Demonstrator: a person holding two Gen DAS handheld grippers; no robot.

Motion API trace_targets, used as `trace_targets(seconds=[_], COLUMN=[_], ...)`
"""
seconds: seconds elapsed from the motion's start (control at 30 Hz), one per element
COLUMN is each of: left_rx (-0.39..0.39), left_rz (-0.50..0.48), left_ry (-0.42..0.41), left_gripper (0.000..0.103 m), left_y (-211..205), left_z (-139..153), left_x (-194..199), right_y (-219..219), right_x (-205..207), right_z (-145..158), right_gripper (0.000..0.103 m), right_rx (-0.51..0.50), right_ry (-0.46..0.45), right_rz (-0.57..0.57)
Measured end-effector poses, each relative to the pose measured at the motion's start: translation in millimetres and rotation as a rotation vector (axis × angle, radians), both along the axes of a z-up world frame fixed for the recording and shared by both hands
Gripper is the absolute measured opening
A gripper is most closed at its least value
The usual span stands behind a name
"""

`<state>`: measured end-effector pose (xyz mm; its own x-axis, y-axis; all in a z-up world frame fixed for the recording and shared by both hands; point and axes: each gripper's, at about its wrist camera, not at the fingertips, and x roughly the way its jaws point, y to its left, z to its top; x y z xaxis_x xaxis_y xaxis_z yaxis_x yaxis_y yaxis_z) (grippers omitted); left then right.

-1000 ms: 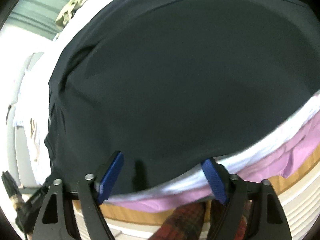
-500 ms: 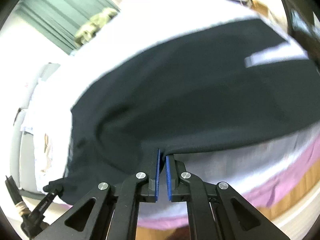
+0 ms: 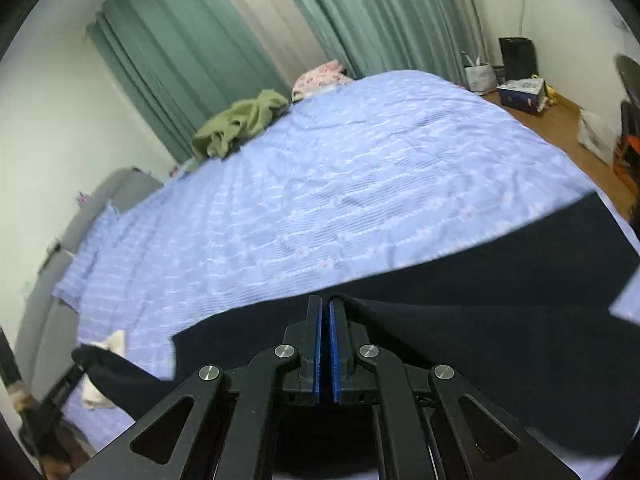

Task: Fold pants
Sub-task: 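Lift the waistband with both grippers and fold it over toward the hems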

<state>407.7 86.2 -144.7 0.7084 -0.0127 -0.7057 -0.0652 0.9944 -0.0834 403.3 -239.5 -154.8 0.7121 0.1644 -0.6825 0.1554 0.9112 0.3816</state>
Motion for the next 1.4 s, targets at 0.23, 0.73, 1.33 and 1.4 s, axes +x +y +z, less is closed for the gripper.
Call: trace_targets(seconds=[0.23,0.73,1.33,1.4], left_rx=[0.028,0.061,0.078,0.057], left_rz=[0.043,0.052,-0.225,-0.289], left_ry=[0.154,0.320,0.189,0.186], left_gripper=[0.005,0.008,0.081,0.081], left_y=[12.2,15.3,-36.4,-55.1], left_z=[-73.7,-152.0,-28.4,-18.6], left_x=[84.0,137.9,44.4,19.9], right_y=[-3.5,6.2,5.3,-1.6], right_x=[79.5,136.3,20.3,-7.1], right_z=[-55.6,-137.9,-26.4,-10.8], right_gripper=[0.005,0.005,0.066,0.067], right_rx=[-0.052,-0.125,-0.210,-0.240], right_ry=[0.130,0.303,0.200,0.203], right_rz=[0.057,0.124,0.115,0.112])
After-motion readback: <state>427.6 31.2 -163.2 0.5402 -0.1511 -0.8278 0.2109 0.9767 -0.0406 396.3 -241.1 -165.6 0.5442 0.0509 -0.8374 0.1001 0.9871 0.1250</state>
